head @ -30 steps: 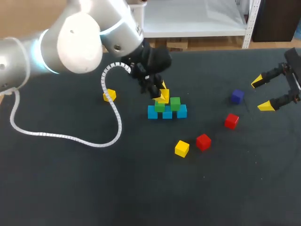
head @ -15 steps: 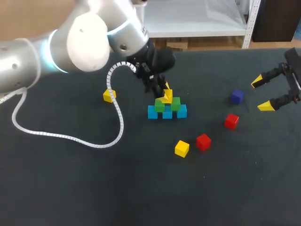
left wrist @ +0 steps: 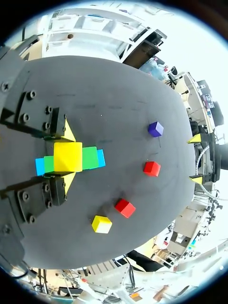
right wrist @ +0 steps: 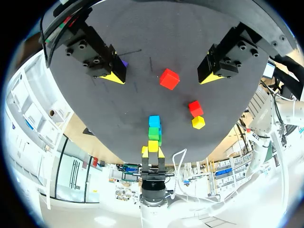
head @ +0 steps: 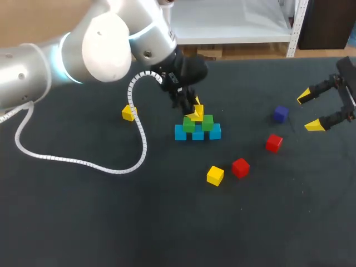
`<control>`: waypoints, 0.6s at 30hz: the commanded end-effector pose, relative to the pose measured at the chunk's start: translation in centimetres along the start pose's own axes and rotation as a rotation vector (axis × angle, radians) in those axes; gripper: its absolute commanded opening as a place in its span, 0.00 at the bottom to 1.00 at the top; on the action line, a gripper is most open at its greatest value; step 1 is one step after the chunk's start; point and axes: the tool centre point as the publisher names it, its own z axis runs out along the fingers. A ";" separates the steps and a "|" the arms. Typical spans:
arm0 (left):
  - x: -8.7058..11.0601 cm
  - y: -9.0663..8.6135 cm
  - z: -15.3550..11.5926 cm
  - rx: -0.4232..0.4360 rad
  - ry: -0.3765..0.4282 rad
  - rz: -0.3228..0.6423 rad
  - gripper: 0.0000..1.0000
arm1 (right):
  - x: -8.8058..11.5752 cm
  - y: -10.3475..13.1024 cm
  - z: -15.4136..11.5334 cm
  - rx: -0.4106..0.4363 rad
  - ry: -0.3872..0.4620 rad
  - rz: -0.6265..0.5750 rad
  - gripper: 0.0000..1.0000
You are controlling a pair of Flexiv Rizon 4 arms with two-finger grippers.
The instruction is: Place the blue cubes, place green cubes on the blue cubes, place the yellow cubes on the green cubes, then place the red cubes on the yellow cubes, and place purple cube on the red cubes.
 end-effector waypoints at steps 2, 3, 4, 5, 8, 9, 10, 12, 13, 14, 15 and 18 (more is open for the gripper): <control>0.0 0.1 0.0 0.006 0.002 0.000 0.00 | 0.0 -0.1 0.1 -0.001 -0.002 -0.001 1.00; 0.0 0.1 0.0 0.006 0.003 0.000 0.00 | 0.0 -0.1 0.1 -0.001 -0.002 -0.001 1.00; 0.0 0.1 0.0 0.007 0.004 0.000 0.00 | 0.0 -0.1 0.1 -0.001 -0.002 -0.001 1.00; 0.0 0.1 0.0 0.007 0.004 0.000 0.00 | 0.0 -0.1 0.1 -0.001 -0.002 -0.001 1.00; 0.0 0.1 0.0 0.008 0.004 0.001 0.00 | 0.0 -0.1 0.1 -0.001 -0.002 -0.001 1.00; 0.0 0.1 0.0 0.009 0.006 0.001 0.00 | 0.0 -0.1 0.1 -0.001 -0.002 -0.001 1.00; 0.0 0.1 0.1 0.010 0.006 0.001 0.00 | 0.0 -0.1 0.1 -0.001 -0.002 -0.001 1.00; 0.0 0.0 0.1 0.012 0.007 0.001 0.00 | 0.0 -0.1 0.1 -0.001 -0.002 -0.001 1.00; 0.0 0.0 0.1 0.012 0.007 0.001 0.00 | 0.0 -0.1 0.1 -0.001 -0.002 -0.001 1.00; 0.0 0.0 0.1 0.013 0.008 0.000 0.00 | 0.0 -0.1 0.1 -0.001 -0.002 -0.001 1.00; 0.0 0.0 0.1 0.013 0.008 0.000 0.00 | 0.0 -0.1 0.1 -0.001 -0.002 -0.001 1.00; -0.2 0.0 0.0 0.011 0.009 0.004 0.00 | 0.0 -0.1 0.1 -0.001 -0.002 -0.001 1.00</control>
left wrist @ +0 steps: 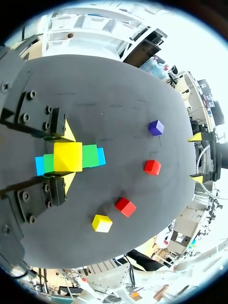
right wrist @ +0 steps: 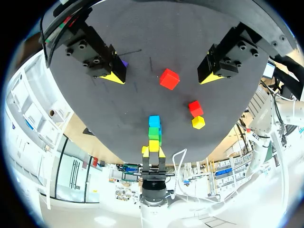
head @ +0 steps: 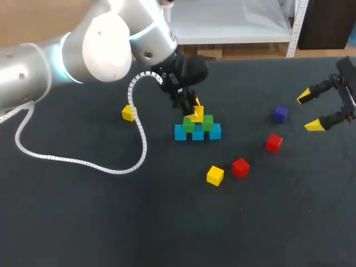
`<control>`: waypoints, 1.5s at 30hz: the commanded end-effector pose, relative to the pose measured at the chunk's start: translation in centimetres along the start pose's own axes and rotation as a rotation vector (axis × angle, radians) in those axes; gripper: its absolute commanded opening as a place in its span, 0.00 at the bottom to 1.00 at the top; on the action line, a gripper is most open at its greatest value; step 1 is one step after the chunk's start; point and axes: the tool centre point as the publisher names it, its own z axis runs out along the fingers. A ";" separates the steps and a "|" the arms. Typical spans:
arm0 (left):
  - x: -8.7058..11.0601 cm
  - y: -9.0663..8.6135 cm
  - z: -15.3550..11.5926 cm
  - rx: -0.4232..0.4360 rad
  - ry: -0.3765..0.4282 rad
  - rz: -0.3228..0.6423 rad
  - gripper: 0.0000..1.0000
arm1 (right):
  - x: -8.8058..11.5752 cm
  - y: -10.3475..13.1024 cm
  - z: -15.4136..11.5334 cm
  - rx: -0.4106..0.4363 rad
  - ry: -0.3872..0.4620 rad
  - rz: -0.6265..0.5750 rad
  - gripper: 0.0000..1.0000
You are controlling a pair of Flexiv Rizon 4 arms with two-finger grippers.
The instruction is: Place the blue cubes, place green cubes on the blue cubes, place the yellow cubes on the green cubes, then place the red cubes on the yellow cubes, and place purple cube on the red cubes.
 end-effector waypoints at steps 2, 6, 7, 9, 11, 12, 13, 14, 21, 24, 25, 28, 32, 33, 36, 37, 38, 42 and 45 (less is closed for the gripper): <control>-0.2 0.2 -0.1 0.004 0.007 0.005 0.00 | 0.0 -0.1 0.1 -0.001 -0.002 -0.001 1.00; -0.2 0.2 -0.1 0.004 0.008 0.002 0.00 | 0.0 -0.1 0.1 -0.001 -0.002 -0.001 1.00; -0.2 0.2 -0.1 0.004 0.008 0.001 0.00 | 0.0 -0.1 0.1 -0.001 -0.002 -0.001 1.00; -0.2 0.1 -0.1 0.005 0.009 -0.004 0.00 | 0.0 -0.1 0.1 -0.001 -0.002 -0.001 1.00; -0.3 0.1 -0.1 0.005 0.009 -0.013 0.00 | 0.0 -0.1 0.1 -0.001 -0.002 -0.001 1.00; -0.3 0.1 -0.2 0.002 0.009 -0.017 0.00 | 0.0 -0.1 0.1 -0.001 -0.002 -0.001 1.00; -0.3 0.0 -0.2 0.001 0.012 -0.027 0.00 | 0.0 -0.1 0.1 -0.001 -0.002 -0.001 1.00; -0.3 0.0 -0.2 0.000 0.011 -0.031 0.00 | 0.0 -0.1 0.1 -0.001 -0.002 -0.001 1.00; -0.3 -0.1 0.0 0.005 0.013 -0.073 0.00 | 0.0 -0.1 0.1 -0.001 -0.002 -0.001 1.00; -0.4 -0.1 0.0 0.005 0.016 -0.083 0.00 | 0.0 -0.1 0.1 -0.001 -0.002 -0.001 1.00; -0.4 -0.1 0.0 0.005 0.016 -0.084 0.00 | 0.0 -0.1 0.1 -0.001 -0.002 -0.001 1.00; -0.4 -0.1 0.0 0.004 0.017 -0.086 0.00 | 0.0 -0.1 0.1 -0.001 -0.002 -0.001 1.00; -0.2 -0.2 0.0 0.003 0.019 -0.095 0.00 | 0.0 -0.1 0.1 -0.001 -0.002 -0.001 1.00; -0.2 -0.2 0.0 0.003 0.019 -0.096 0.00 | 0.0 -0.1 0.1 -0.001 -0.002 -0.001 1.00; -0.2 -0.2 0.0 0.003 0.021 -0.099 0.00 | 0.0 -0.1 0.1 -0.001 -0.002 -0.001 1.00; -0.2 -0.2 0.0 0.003 0.021 -0.099 0.00 | 0.0 -0.1 0.1 -0.001 -0.002 -0.001 1.00; -0.2 -0.2 0.0 0.003 0.021 -0.100 0.00 | 0.0 -0.1 0.1 -0.001 -0.002 -0.001 1.00; -0.1 -0.2 0.0 0.004 0.022 -0.099 0.00 | 0.0 -0.1 0.1 -0.001 -0.002 -0.001 1.00; -0.1 -0.2 0.0 0.004 0.023 -0.098 0.00 | 0.0 -0.1 0.1 -0.001 -0.002 -0.001 1.00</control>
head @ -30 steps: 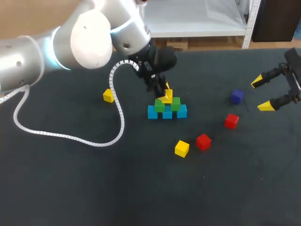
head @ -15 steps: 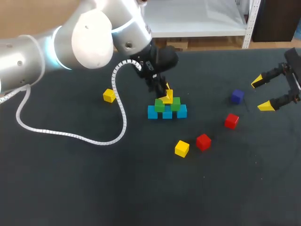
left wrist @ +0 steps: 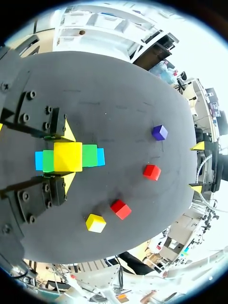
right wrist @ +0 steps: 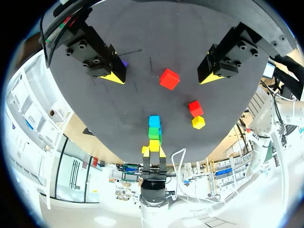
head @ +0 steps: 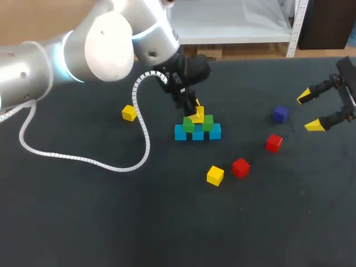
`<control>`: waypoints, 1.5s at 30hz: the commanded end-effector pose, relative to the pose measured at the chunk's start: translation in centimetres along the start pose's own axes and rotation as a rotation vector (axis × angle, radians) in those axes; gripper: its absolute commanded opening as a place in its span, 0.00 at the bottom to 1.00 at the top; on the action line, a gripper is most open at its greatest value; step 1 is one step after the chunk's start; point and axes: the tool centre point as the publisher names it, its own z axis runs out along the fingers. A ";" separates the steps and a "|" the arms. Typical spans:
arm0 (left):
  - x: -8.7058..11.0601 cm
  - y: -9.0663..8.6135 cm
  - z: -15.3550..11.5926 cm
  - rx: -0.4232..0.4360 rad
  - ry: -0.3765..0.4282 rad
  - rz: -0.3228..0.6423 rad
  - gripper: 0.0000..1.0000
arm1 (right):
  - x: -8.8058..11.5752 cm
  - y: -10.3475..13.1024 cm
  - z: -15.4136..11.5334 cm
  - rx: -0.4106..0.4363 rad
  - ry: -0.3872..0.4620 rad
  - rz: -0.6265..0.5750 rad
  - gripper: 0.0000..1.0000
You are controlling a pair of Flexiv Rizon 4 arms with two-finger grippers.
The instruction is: Place the blue cubes, place green cubes on the blue cubes, place the yellow cubes on the green cubes, then place the red cubes on the yellow cubes, and place purple cube on the red cubes.
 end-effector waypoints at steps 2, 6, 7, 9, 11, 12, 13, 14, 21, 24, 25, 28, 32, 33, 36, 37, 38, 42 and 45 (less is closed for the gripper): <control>-0.1 0.2 -0.1 0.003 0.005 0.000 0.00 | 0.0 -0.1 0.1 -0.001 -0.002 -0.001 1.00; -0.1 0.2 -0.1 0.007 0.006 0.000 0.00 | 0.0 -0.1 0.1 -0.001 -0.002 -0.001 1.00; -0.1 0.2 -0.1 0.007 0.005 0.001 0.00 | 0.0 -0.1 0.1 -0.001 -0.002 -0.001 1.00; -0.1 0.2 0.0 0.007 0.005 0.001 0.00 | 0.0 -0.1 0.1 -0.001 -0.002 -0.001 1.00; -0.1 0.3 0.0 0.007 0.005 0.002 0.00 | 0.0 -0.1 0.1 -0.001 -0.002 -0.001 1.00; -0.2 0.3 0.0 0.006 0.004 0.003 0.00 | 0.0 -0.1 0.1 -0.001 -0.002 -0.001 1.00; -0.2 0.3 0.0 0.005 0.004 0.003 0.00 | 0.0 -0.1 0.1 -0.001 -0.002 -0.001 1.00; -0.2 0.3 0.0 0.005 0.004 0.004 0.00 | 0.0 -0.1 0.1 -0.001 -0.002 -0.001 1.00; -0.3 0.4 -0.1 0.004 0.005 0.009 0.00 | 0.0 -0.1 0.1 -0.001 -0.002 -0.001 1.00; -0.3 0.4 0.0 0.007 0.005 0.008 0.02 | 0.0 -0.1 0.1 -0.001 -0.002 -0.001 1.00; -0.3 0.4 0.0 0.007 0.005 0.008 0.07 | 0.0 -0.1 0.1 -0.001 -0.002 -0.001 1.00; -0.3 0.3 0.0 0.008 0.007 0.007 0.11 | 0.0 -0.1 0.1 -0.001 -0.002 -0.001 1.00; -0.3 0.3 0.0 0.007 0.007 0.007 0.08 | 0.0 -0.1 0.1 -0.001 -0.002 -0.001 1.00; -0.3 0.3 0.0 0.008 0.007 0.007 0.07 | 0.0 -0.1 0.1 -0.001 -0.002 -0.001 1.00; -0.3 0.3 0.0 0.007 0.008 0.007 0.07 | 0.0 -0.1 0.1 -0.001 -0.002 -0.001 1.00; -0.3 0.4 0.0 0.007 0.008 0.006 0.08 | 0.0 -0.1 0.1 -0.001 -0.002 -0.001 1.00; -0.3 0.4 0.0 0.007 0.009 0.006 0.09 | 0.0 -0.1 0.1 -0.001 -0.002 -0.001 1.00; -0.3 0.4 0.1 0.009 0.010 0.005 0.10 | 0.0 -0.1 0.1 -0.001 -0.002 -0.001 1.00; -0.3 0.3 0.2 0.011 0.010 0.005 0.11 | 0.0 -0.1 0.1 -0.001 -0.002 -0.001 1.00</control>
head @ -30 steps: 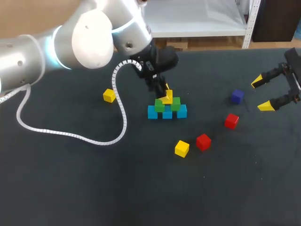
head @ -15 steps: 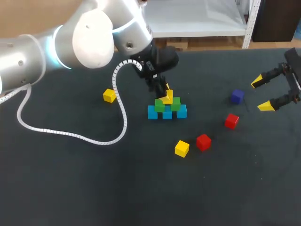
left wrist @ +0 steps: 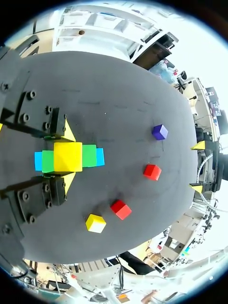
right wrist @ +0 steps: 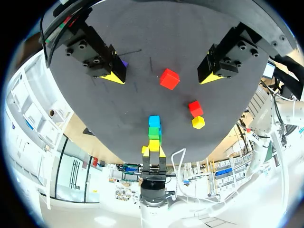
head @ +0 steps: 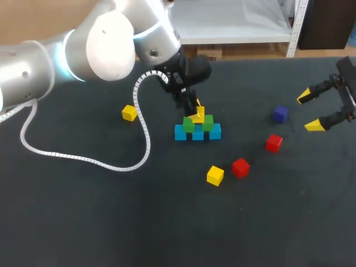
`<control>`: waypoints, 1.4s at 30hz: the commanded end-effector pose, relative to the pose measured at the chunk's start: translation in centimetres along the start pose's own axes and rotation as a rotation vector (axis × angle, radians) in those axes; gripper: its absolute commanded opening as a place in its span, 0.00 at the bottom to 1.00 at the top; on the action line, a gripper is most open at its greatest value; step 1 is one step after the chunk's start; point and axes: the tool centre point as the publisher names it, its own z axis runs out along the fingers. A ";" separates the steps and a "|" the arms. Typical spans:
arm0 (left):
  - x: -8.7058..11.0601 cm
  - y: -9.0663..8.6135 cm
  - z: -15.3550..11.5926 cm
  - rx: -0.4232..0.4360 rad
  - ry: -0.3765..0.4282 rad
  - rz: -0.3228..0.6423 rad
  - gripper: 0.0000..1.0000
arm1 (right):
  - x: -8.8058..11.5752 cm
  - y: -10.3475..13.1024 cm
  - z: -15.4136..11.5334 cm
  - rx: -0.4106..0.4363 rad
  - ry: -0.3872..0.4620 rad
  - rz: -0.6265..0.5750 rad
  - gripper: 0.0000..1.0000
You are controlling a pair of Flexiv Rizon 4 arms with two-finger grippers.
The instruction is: Place the blue cubes, place green cubes on the blue cubes, place the yellow cubes on the green cubes, then place the red cubes on the yellow cubes, and place purple cube on the red cubes.
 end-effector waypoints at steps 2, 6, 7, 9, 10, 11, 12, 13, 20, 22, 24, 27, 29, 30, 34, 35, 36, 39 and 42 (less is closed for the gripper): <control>-0.2 0.3 0.1 0.008 0.005 0.000 0.15 | 0.0 -0.1 0.1 -0.001 -0.002 -0.001 1.00; -0.2 0.3 0.1 0.008 0.006 0.000 0.31 | 0.0 -0.1 0.1 -0.001 -0.002 -0.001 1.00; -0.2 0.4 0.1 0.007 0.007 -0.001 0.36 | 0.0 -0.1 0.1 -0.001 -0.002 -0.001 1.00; -0.1 0.4 0.0 0.007 0.008 -0.002 0.40 | 0.0 -0.1 0.1 -0.001 -0.002 -0.001 1.00; -0.1 0.4 0.0 0.007 0.009 -0.003 0.41 | 0.0 -0.1 0.1 -0.001 -0.002 -0.001 1.00; -0.1 0.4 0.0 0.006 0.009 -0.004 0.42 | 0.0 -0.1 0.1 -0.001 -0.002 -0.001 1.00; -0.1 0.4 0.0 0.006 0.009 -0.003 0.44 | 0.0 -0.1 0.1 -0.001 -0.002 -0.001 1.00; -0.1 0.4 0.0 0.007 0.009 -0.004 0.47 | 0.0 -0.1 0.1 -0.001 -0.002 -0.001 1.00; -0.1 0.3 0.0 0.007 0.008 -0.003 0.48 | 0.0 -0.1 0.1 -0.001 -0.002 -0.001 1.00; -0.2 0.3 0.0 0.006 0.008 -0.003 0.49 | 0.0 -0.1 0.1 -0.001 -0.002 -0.001 1.00; -0.2 0.2 -0.1 0.004 0.008 -0.001 0.73 | 0.0 -0.1 0.1 -0.001 -0.002 -0.001 1.00; -0.1 0.1 -0.2 0.000 0.008 0.003 0.72 | 0.0 -0.1 0.1 -0.001 -0.002 -0.001 1.00; 0.0 0.0 -0.2 -0.001 0.009 0.001 0.72 | 0.0 -0.1 0.1 -0.001 -0.002 -0.001 1.00; 0.1 0.0 -0.3 -0.002 0.009 0.001 0.73 | 0.0 -0.1 0.1 -0.001 -0.002 -0.001 1.00; 0.1 -0.2 -0.7 -0.007 0.012 -0.001 0.95 | 0.0 -0.1 0.1 -0.001 -0.002 -0.001 1.00; 0.1 -0.3 -0.9 -0.012 0.012 0.003 1.00 | 0.0 -0.1 0.1 -0.001 -0.002 -0.001 1.00; 0.2 -0.4 -1.2 -0.018 0.008 0.007 1.00 | 0.0 -0.1 0.1 -0.001 -0.002 -0.001 1.00; 0.5 -1.0 -2.2 -0.032 0.001 0.018 1.00 | 0.0 -0.1 0.1 -0.001 -0.002 -0.001 1.00; 1.0 -1.6 -3.4 -0.049 -0.003 0.034 1.00 | 0.0 -0.1 0.1 -0.001 -0.002 -0.001 1.00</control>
